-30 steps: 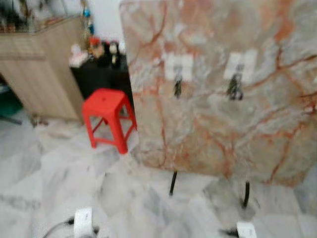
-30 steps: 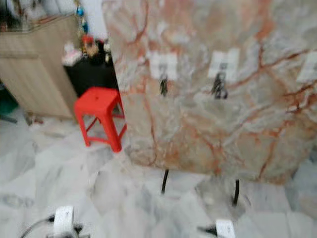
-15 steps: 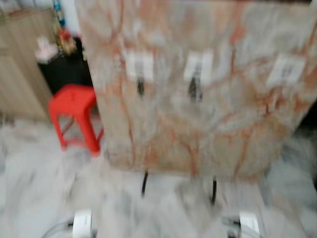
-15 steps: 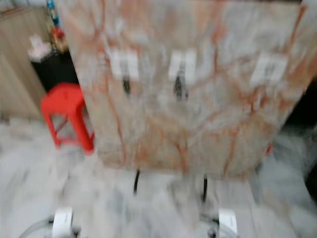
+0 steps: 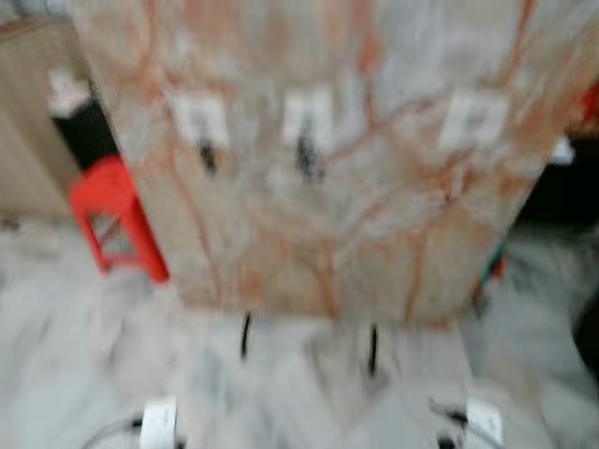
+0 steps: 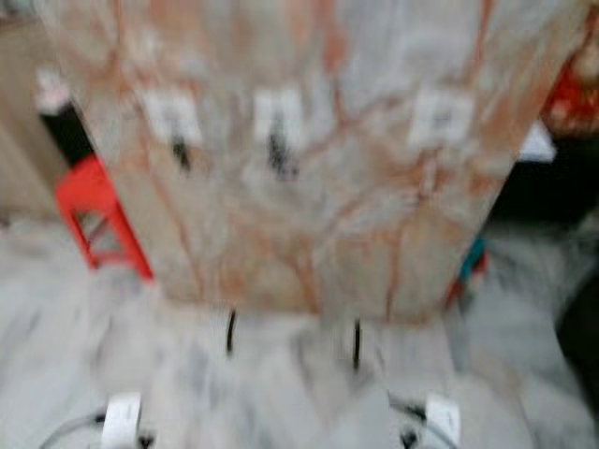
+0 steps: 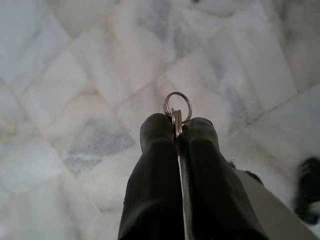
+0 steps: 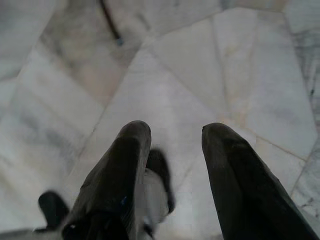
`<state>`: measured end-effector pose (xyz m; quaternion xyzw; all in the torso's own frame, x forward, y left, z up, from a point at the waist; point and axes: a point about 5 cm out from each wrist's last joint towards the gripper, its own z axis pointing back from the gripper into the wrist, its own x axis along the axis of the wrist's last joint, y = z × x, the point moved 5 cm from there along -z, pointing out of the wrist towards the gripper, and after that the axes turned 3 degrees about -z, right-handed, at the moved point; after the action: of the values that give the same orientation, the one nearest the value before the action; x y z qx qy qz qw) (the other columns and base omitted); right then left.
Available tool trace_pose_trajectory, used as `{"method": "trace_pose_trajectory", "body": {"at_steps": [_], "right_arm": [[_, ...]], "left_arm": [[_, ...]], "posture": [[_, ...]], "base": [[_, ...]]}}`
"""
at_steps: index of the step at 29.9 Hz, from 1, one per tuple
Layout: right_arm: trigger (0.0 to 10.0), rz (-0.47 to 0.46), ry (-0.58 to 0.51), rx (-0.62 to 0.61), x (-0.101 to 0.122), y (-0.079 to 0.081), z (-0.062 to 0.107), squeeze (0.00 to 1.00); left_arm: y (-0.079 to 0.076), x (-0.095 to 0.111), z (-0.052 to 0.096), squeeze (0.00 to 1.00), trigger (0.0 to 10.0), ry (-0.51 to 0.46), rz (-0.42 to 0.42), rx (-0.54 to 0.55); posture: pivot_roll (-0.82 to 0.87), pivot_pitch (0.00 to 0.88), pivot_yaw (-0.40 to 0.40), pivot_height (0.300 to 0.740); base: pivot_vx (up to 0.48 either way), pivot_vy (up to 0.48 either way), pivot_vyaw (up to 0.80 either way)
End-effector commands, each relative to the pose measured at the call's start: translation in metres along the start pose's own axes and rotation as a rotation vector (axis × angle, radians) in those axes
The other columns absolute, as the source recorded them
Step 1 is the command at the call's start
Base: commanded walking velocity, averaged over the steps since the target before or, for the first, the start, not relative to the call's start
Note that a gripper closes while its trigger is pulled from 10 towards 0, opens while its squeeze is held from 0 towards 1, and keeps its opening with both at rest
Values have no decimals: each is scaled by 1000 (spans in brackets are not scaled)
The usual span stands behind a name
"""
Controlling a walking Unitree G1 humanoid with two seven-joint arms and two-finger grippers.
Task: Hang keys on a hook
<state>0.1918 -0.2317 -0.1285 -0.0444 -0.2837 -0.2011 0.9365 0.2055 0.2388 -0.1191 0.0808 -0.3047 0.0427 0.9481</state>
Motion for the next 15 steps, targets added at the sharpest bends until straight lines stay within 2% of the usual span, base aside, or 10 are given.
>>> {"method": "trace_pose_trajectory", "body": {"at_steps": [1, 4, 15], "right_arm": [[10000, -27, 10, -32, -5, -11, 1, 0], [10000, -7, 8, -27, -4, -10, 1, 0], [10000, -3, -13, -23, 0, -8, 1, 0]], "left_arm": [[-9, 0, 0, 0, 10000, 5, -6, -26], [-9, -1, 0, 0, 10000, 9, -7, -27], [-14, 0, 0, 0, 10000, 3, -13, -38]], "posture": [[-154, 0, 24, 740], [-148, 0, 20, 740], [-157, 0, 24, 740]], "base": [[0, -469, -788], [0, -472, -788], [0, -475, 0]]}}
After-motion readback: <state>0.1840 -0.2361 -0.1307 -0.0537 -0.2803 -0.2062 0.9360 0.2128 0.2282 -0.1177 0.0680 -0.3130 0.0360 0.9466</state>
